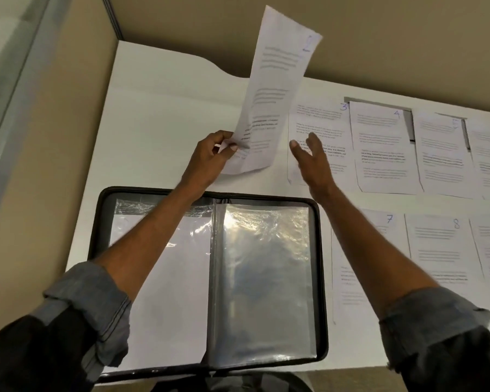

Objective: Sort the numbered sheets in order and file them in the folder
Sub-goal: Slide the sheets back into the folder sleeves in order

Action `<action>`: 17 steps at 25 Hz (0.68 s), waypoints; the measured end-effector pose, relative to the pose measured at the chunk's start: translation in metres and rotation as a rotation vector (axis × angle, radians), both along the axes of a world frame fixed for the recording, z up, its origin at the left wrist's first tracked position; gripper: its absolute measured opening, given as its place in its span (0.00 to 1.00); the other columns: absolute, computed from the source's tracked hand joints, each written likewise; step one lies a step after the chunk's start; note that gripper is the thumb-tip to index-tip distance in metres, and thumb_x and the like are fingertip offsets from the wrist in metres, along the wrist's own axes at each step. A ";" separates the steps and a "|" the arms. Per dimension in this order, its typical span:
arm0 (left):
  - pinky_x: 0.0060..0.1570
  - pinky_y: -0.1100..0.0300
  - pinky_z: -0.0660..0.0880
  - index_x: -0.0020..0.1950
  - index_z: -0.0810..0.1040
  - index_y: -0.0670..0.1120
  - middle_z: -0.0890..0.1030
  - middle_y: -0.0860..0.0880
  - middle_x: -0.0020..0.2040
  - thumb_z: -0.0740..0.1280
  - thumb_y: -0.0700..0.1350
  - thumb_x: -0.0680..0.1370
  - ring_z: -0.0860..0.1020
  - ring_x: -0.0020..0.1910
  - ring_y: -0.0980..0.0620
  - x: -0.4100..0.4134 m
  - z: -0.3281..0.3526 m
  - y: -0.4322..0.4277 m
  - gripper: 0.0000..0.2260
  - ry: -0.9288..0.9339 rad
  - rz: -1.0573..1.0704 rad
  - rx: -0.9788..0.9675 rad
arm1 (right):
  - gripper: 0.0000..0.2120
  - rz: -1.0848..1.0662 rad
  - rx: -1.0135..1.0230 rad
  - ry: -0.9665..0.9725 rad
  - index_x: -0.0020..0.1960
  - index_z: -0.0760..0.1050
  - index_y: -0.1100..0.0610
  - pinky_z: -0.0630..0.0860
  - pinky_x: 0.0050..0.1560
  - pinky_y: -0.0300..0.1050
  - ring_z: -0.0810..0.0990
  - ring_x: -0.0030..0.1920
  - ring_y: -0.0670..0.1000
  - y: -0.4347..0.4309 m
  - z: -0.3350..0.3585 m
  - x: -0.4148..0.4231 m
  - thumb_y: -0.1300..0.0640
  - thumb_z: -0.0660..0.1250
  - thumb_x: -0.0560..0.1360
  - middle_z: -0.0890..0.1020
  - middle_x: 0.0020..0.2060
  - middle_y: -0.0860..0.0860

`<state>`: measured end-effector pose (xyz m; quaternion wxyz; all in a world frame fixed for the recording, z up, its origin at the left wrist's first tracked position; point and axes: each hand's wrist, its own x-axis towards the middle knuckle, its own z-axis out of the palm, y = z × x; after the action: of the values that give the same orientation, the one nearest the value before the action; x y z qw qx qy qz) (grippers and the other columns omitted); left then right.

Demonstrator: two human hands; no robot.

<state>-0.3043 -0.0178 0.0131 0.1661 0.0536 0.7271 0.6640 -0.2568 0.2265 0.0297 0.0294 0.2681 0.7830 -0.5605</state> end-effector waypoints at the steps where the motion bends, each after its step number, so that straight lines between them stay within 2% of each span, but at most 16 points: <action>1: 0.59 0.62 0.75 0.55 0.82 0.55 0.83 0.52 0.59 0.67 0.42 0.82 0.80 0.59 0.53 0.006 0.008 -0.004 0.08 -0.007 -0.019 0.049 | 0.39 0.015 -0.046 0.019 0.83 0.53 0.54 0.65 0.76 0.54 0.64 0.77 0.53 0.006 0.002 -0.004 0.44 0.69 0.80 0.61 0.80 0.53; 3: 0.61 0.59 0.75 0.53 0.83 0.56 0.83 0.55 0.59 0.67 0.41 0.82 0.80 0.60 0.55 0.019 0.018 -0.012 0.10 -0.028 -0.034 0.111 | 0.41 0.071 -0.133 0.032 0.82 0.54 0.54 0.64 0.77 0.55 0.65 0.77 0.50 0.014 0.007 -0.007 0.45 0.71 0.78 0.64 0.79 0.52; 5: 0.62 0.56 0.75 0.55 0.84 0.52 0.83 0.54 0.60 0.67 0.41 0.82 0.79 0.62 0.53 0.032 0.025 -0.020 0.09 -0.039 -0.025 0.134 | 0.39 0.110 -0.220 0.031 0.81 0.57 0.54 0.65 0.75 0.55 0.69 0.75 0.49 0.015 0.012 -0.009 0.46 0.73 0.77 0.70 0.76 0.51; 7: 0.63 0.59 0.76 0.54 0.83 0.49 0.83 0.53 0.61 0.67 0.40 0.82 0.79 0.63 0.54 0.046 0.029 -0.028 0.08 -0.058 0.007 0.148 | 0.33 0.156 -0.309 0.013 0.78 0.64 0.54 0.68 0.70 0.56 0.75 0.70 0.51 0.010 0.019 -0.005 0.51 0.73 0.78 0.78 0.69 0.50; 9: 0.60 0.61 0.77 0.52 0.84 0.51 0.84 0.54 0.58 0.68 0.39 0.81 0.81 0.60 0.55 0.063 0.033 -0.034 0.08 -0.077 0.080 0.158 | 0.26 0.189 -0.347 0.043 0.73 0.71 0.56 0.75 0.65 0.54 0.81 0.64 0.53 0.005 0.018 0.006 0.56 0.73 0.77 0.83 0.63 0.52; 11: 0.56 0.59 0.80 0.56 0.84 0.50 0.85 0.52 0.55 0.71 0.41 0.80 0.83 0.56 0.52 0.081 0.033 -0.041 0.07 -0.104 0.217 0.120 | 0.22 0.188 -0.355 0.100 0.69 0.75 0.60 0.80 0.60 0.54 0.84 0.60 0.55 0.002 0.020 0.019 0.60 0.74 0.76 0.85 0.59 0.54; 14: 0.54 0.51 0.83 0.58 0.85 0.48 0.86 0.47 0.52 0.75 0.43 0.77 0.85 0.53 0.48 0.111 0.030 -0.046 0.10 -0.100 0.383 0.005 | 0.19 0.197 -0.326 0.153 0.64 0.79 0.62 0.82 0.59 0.57 0.85 0.57 0.56 0.010 0.031 0.043 0.60 0.76 0.74 0.86 0.56 0.55; 17: 0.55 0.53 0.82 0.60 0.85 0.45 0.87 0.46 0.53 0.75 0.41 0.77 0.85 0.54 0.48 0.137 0.031 -0.038 0.12 -0.094 0.433 0.033 | 0.19 0.247 -0.329 0.162 0.63 0.80 0.64 0.81 0.61 0.58 0.85 0.57 0.57 0.024 0.044 0.060 0.61 0.77 0.74 0.86 0.56 0.57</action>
<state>-0.1670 -0.0555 0.0446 0.0523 -0.1321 0.7020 0.6978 -0.1972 0.2503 0.0739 0.0780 0.1157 0.7076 -0.6927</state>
